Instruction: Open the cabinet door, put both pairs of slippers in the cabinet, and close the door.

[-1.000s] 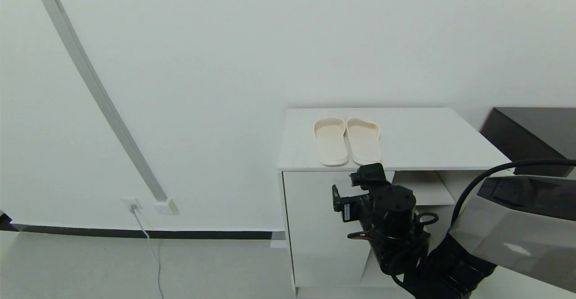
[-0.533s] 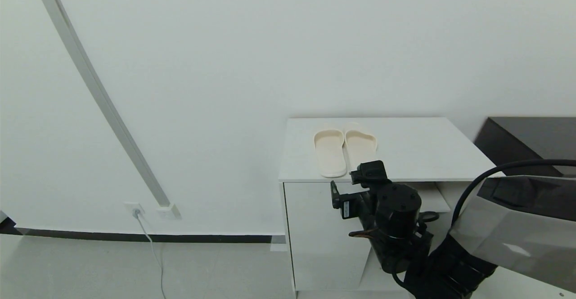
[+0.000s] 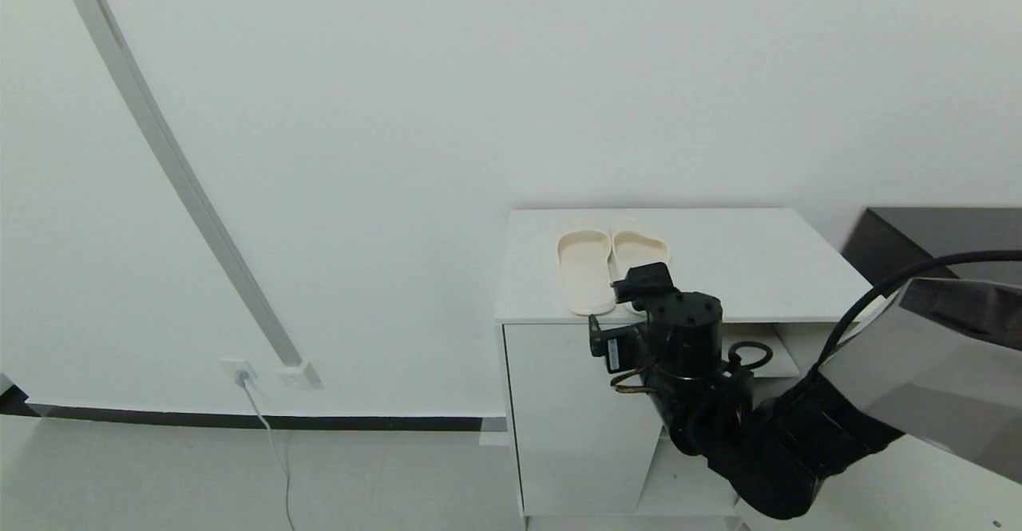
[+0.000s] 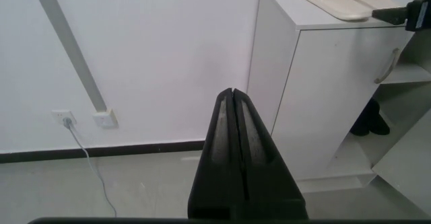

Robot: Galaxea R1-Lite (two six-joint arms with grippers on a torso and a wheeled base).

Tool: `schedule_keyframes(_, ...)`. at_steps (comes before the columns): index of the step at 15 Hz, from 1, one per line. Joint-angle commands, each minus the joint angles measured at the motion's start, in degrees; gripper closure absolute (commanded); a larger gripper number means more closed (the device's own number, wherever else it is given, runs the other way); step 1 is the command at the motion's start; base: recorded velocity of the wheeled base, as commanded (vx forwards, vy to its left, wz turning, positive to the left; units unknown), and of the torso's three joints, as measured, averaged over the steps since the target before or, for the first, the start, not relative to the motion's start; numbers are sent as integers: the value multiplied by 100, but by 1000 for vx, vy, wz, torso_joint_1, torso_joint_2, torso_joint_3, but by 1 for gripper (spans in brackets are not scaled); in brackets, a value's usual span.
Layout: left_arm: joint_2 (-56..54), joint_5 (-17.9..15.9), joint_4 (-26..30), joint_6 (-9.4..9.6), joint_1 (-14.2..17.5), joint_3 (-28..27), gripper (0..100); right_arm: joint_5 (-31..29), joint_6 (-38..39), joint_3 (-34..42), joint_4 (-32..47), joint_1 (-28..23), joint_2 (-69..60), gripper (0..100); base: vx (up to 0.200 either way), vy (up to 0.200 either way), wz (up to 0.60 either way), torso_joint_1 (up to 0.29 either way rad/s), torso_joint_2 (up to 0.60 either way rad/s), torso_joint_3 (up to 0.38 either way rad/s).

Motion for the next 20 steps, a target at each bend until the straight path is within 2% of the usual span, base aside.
schedule_keyframes(1,-1,1,-1,-1,9,1,100,-3,459,-548,747,-1,-454,0,0,0,0,0,0,0)
schedule_keyframes(5,-1,1,-1,-1,1,1,100,-3,1268,-1102,2250,8,-928,0,0,0,0,0,0,0)
schedule_keyframes(7,-1,10,-1,-18,1,1,100,-3,1453,-1137,2628,17,-1060,0,0,0,0,0,0,0)
schedule_keyframes(16,-1,1,-1,-1,1,1,100,-38,1558,-953,2557,52,-779,0,200,0,0,2,0,2)
schedule_keyframes(20,-1,1,-1,-1,1,1,100,-38,1532,-838,2100,166,-515,0,0,0,0,0,0,0)
